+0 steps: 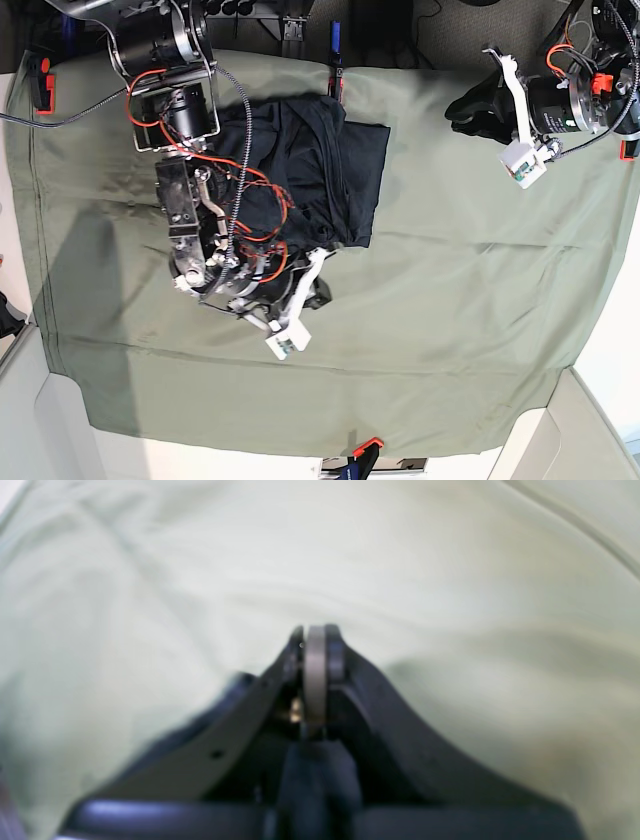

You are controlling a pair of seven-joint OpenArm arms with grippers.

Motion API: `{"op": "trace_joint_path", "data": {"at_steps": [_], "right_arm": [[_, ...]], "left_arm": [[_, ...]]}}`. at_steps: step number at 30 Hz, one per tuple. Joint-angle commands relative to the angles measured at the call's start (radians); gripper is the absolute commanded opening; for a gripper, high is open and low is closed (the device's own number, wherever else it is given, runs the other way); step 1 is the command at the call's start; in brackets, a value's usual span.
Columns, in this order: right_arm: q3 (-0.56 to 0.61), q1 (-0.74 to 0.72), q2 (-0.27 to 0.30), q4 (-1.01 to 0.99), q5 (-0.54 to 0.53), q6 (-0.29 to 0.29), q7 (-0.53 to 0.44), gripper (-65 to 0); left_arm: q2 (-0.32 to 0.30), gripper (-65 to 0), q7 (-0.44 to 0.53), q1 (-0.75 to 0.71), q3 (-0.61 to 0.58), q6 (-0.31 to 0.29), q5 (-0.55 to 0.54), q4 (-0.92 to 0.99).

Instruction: Fold the T-shirt properly

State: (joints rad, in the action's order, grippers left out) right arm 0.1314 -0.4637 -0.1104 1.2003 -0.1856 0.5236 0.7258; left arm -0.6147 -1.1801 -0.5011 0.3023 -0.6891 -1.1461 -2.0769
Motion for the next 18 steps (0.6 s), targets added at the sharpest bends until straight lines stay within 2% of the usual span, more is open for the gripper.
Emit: {"op": "trace_joint_path", "data": {"at_steps": [1,4,7,10,14,16,18], "right_arm": [[-0.035,-0.031,0.026,0.017,-0.01,-0.004,-0.01,-65.0],[-0.124,-0.031,0.092,0.017,-0.045,-0.004,-0.003,-65.0],[-0.187,-0.031,0.14,0.017,-0.119,-0.003,0.042,-65.0],[-0.206,-0.02,0.186,0.017,-0.158,-0.003,0.07,-65.0],[-0.206,-0.001,0.221,0.016,-0.162,-0.003,0.063,-65.0],[-0.206,0.008,0.218,0.016,-0.164,-0.003,0.053,-65.0],[-0.206,0.018,0.206,0.015,-0.163,-0.003,0.052,-65.0]], "left_arm": [[-0.014,-63.3,0.016,0.002,0.007,-0.009,-0.02,-0.026],[-0.014,-65.0,0.017,-0.001,-0.01,-0.009,-0.024,-0.052],[-0.014,-65.0,0.021,-0.002,-0.114,-0.009,-0.014,-0.087],[0.012,-65.0,0.109,0.022,-0.277,-0.009,0.115,-0.1],[0.11,-65.0,0.22,0.095,-0.442,-0.009,0.358,-0.1],[0.157,-65.0,0.233,0.123,-0.493,-0.009,0.414,-0.1],[0.185,-65.0,0.241,0.137,-0.537,-0.009,0.418,-0.099]]}}
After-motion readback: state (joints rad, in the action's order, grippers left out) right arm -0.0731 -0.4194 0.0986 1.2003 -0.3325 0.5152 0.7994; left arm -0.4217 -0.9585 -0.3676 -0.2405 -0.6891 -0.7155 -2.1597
